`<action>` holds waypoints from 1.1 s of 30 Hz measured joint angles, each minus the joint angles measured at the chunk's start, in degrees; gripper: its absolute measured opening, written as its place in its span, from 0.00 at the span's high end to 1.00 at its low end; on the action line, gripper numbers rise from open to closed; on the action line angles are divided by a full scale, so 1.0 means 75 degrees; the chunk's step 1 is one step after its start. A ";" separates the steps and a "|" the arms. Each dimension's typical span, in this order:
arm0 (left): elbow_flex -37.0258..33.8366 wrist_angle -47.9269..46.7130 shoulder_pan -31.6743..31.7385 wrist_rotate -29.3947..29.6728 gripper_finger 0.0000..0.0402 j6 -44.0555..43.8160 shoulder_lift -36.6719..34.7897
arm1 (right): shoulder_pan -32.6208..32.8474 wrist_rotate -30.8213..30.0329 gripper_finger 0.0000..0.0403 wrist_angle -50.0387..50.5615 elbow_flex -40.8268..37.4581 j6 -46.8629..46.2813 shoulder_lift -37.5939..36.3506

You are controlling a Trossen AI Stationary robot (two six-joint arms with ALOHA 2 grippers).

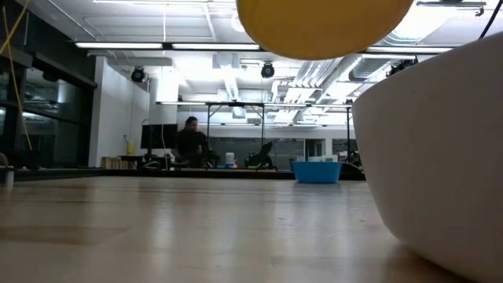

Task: Nest bowls inside each other
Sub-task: Stack the yellow bowl on the red bowl

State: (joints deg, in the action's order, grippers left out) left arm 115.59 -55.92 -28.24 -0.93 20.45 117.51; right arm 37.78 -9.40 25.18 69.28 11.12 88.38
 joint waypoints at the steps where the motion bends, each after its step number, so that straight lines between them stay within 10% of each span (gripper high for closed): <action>1: 0.0000 0.0003 -0.0001 -0.0002 1.00 0.0006 0.0000 | -0.0003 0.0001 0.82 0.0007 -0.0001 0.0038 0.0007; 33: 0.0000 0.0558 -0.0121 -0.0987 1.00 0.2379 0.0000 | 0.0304 0.0515 0.81 -0.0449 -0.0003 0.1704 0.0009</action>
State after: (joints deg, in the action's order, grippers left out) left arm 115.59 -51.74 -29.15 -8.33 38.29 117.51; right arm 40.06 -5.54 21.82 69.25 23.90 88.44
